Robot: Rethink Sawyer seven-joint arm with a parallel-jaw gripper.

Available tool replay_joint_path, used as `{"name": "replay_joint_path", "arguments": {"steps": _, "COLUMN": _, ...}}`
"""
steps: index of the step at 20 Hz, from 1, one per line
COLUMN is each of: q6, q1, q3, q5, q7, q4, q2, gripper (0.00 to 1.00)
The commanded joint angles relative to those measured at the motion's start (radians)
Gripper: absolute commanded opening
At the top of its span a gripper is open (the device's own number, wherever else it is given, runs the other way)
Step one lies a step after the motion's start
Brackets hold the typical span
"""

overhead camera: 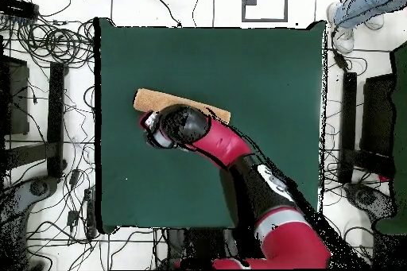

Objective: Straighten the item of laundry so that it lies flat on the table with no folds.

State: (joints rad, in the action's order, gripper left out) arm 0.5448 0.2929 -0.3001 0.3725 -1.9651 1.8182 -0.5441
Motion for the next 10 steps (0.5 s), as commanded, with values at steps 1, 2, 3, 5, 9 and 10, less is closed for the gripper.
{"name": "replay_joint_path", "arguments": {"steps": 1, "q6": -0.279, "q1": 0.042, "q3": -0.155, "q5": -0.014, "q7": -0.134, "q4": 0.246, "q2": 0.086, "gripper": 1.0}}
{"name": "replay_joint_path", "arguments": {"steps": 2, "q6": -0.302, "q1": 0.049, "q3": -0.166, "q5": -0.026, "q7": -0.134, "q4": 0.255, "q2": 0.095, "gripper": 1.0}}
{"name": "replay_joint_path", "arguments": {"steps": 3, "q6": -0.313, "q1": 0.053, "q3": -0.174, "q5": -0.032, "q7": -0.135, "q4": 0.262, "q2": 0.1, "gripper": 1.0}}
{"name": "replay_joint_path", "arguments": {"steps": 5, "q6": -0.331, "q1": 0.06, "q3": -0.191, "q5": -0.042, "q7": -0.137, "q4": 0.27, "q2": 0.115, "gripper": 1.0}}
{"name": "replay_joint_path", "arguments": {"steps": 9, "q6": -0.397, "q1": 0.092, "q3": -0.244, "q5": -0.082, "q7": -0.128, "q4": 0.298, "q2": 0.171, "gripper": 1.0}}
{"name": "replay_joint_path", "arguments": {"steps": 10, "q6": -0.425, "q1": 0.099, "q3": -0.253, "q5": -0.099, "q7": -0.127, "q4": 0.299, "q2": 0.195, "gripper": 1.0}}
